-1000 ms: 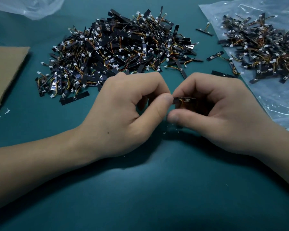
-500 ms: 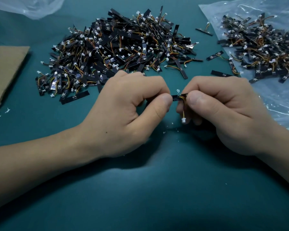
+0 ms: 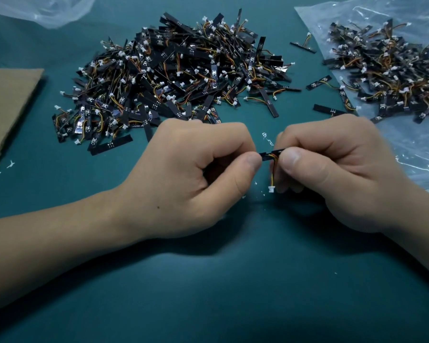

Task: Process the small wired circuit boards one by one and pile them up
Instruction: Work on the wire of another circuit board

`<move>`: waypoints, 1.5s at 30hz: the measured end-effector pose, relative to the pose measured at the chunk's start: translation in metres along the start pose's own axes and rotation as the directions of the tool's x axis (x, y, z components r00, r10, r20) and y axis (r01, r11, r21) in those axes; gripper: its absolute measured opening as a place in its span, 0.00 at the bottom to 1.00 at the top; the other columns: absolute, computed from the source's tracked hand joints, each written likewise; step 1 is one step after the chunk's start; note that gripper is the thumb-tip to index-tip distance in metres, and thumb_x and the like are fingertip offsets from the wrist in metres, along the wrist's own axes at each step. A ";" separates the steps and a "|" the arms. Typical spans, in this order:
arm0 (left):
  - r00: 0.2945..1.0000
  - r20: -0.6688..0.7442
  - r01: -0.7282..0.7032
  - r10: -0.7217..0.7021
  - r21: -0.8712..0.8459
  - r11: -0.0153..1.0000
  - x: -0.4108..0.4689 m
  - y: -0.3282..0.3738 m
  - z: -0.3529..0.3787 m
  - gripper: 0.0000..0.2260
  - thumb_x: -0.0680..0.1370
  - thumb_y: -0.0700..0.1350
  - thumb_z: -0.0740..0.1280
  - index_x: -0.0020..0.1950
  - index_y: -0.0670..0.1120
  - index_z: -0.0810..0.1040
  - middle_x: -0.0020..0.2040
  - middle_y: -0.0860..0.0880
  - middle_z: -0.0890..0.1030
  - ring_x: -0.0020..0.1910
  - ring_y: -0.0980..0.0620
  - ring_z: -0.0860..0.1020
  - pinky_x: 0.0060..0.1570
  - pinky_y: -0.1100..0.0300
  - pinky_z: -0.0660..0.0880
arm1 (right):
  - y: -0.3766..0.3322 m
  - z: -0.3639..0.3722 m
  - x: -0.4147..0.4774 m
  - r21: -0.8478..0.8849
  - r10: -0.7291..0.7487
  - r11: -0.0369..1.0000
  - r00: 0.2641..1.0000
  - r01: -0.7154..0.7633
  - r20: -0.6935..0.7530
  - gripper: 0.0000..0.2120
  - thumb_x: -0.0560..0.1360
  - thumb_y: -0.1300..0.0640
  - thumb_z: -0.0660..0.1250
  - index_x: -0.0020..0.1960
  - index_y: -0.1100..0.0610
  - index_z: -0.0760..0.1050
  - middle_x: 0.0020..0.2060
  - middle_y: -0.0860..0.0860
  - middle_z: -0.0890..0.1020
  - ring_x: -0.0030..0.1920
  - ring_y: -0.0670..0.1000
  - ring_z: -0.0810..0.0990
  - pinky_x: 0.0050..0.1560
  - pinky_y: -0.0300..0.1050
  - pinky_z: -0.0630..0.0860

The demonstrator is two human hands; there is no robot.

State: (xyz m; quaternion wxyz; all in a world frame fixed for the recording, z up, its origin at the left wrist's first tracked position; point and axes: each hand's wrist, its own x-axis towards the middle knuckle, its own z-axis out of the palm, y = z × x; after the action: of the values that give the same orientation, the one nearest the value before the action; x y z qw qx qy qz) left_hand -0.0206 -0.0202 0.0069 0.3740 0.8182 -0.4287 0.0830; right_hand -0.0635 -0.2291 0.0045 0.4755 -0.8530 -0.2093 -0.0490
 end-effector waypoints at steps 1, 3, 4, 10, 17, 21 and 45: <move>1.000 0.003 0.007 -0.007 -0.007 1.000 0.000 0.000 0.000 0.10 0.79 0.44 0.66 0.39 0.41 0.81 0.33 0.59 0.69 0.30 0.58 0.65 0.36 0.62 0.65 | 0.000 0.000 0.000 0.002 0.000 1.000 1.000 0.000 0.011 0.14 0.79 0.52 0.61 0.37 0.54 0.78 0.28 0.49 0.78 0.28 0.53 0.75 0.29 0.46 0.70; 1.000 0.010 0.020 -0.020 -0.015 1.000 0.001 0.000 0.000 0.10 0.79 0.44 0.65 0.40 0.42 0.81 0.32 0.62 0.66 0.32 0.67 0.65 0.37 0.70 0.63 | 0.000 -0.002 0.000 -0.016 -0.006 1.000 1.000 0.006 0.011 0.14 0.79 0.51 0.64 0.37 0.55 0.78 0.27 0.51 0.78 0.27 0.51 0.74 0.28 0.44 0.69; 1.000 0.014 0.021 -0.021 -0.022 1.000 0.000 0.000 -0.001 0.09 0.79 0.43 0.66 0.41 0.42 0.81 0.32 0.64 0.66 0.32 0.70 0.65 0.38 0.74 0.63 | 0.001 -0.002 0.000 -0.022 -0.003 1.000 1.000 0.004 0.011 0.14 0.78 0.51 0.65 0.37 0.54 0.78 0.27 0.51 0.77 0.26 0.49 0.73 0.28 0.43 0.68; 0.998 0.051 -0.031 0.031 0.007 0.999 0.002 0.000 -0.001 0.08 0.79 0.42 0.67 0.41 0.42 0.82 0.31 0.67 0.61 0.30 0.73 0.63 0.38 0.78 0.63 | 0.002 -0.001 0.002 -0.034 0.041 0.999 0.996 -0.038 0.082 0.13 0.76 0.52 0.72 0.35 0.57 0.80 0.26 0.51 0.75 0.26 0.43 0.69 0.28 0.33 0.64; 1.000 0.019 -0.002 0.003 -0.036 0.999 0.002 0.000 -0.002 0.10 0.82 0.39 0.65 0.42 0.41 0.80 0.31 0.67 0.63 0.30 0.71 0.67 0.36 0.79 0.62 | -0.001 0.000 0.002 0.025 0.022 0.999 0.999 -0.022 0.025 0.11 0.79 0.50 0.65 0.39 0.49 0.79 0.29 0.48 0.81 0.27 0.47 0.77 0.28 0.39 0.70; 0.999 0.037 0.006 -0.002 -0.101 0.995 0.002 -0.002 -0.004 0.12 0.82 0.43 0.62 0.43 0.41 0.79 0.31 0.63 0.67 0.30 0.62 0.67 0.35 0.73 0.62 | 0.000 0.000 0.000 0.044 0.016 0.999 1.000 -0.016 0.003 0.14 0.81 0.53 0.59 0.39 0.50 0.77 0.30 0.48 0.80 0.28 0.51 0.77 0.30 0.45 0.73; 0.991 0.115 0.085 -0.064 -0.184 0.979 0.002 -0.008 -0.002 0.16 0.81 0.42 0.62 0.34 0.39 0.73 0.27 0.50 0.66 0.28 0.55 0.65 0.31 0.67 0.62 | -0.001 0.001 0.003 0.015 0.032 0.999 0.997 -0.033 0.063 0.14 0.80 0.51 0.59 0.41 0.52 0.80 0.30 0.45 0.81 0.30 0.51 0.79 0.32 0.46 0.74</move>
State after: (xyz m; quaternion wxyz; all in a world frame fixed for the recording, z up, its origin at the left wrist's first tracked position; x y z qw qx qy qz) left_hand -0.0128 -0.0172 0.0045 0.4288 0.7979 -0.4234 -0.0168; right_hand -0.0618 -0.2271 0.0059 0.4762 -0.8536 -0.2108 -0.0127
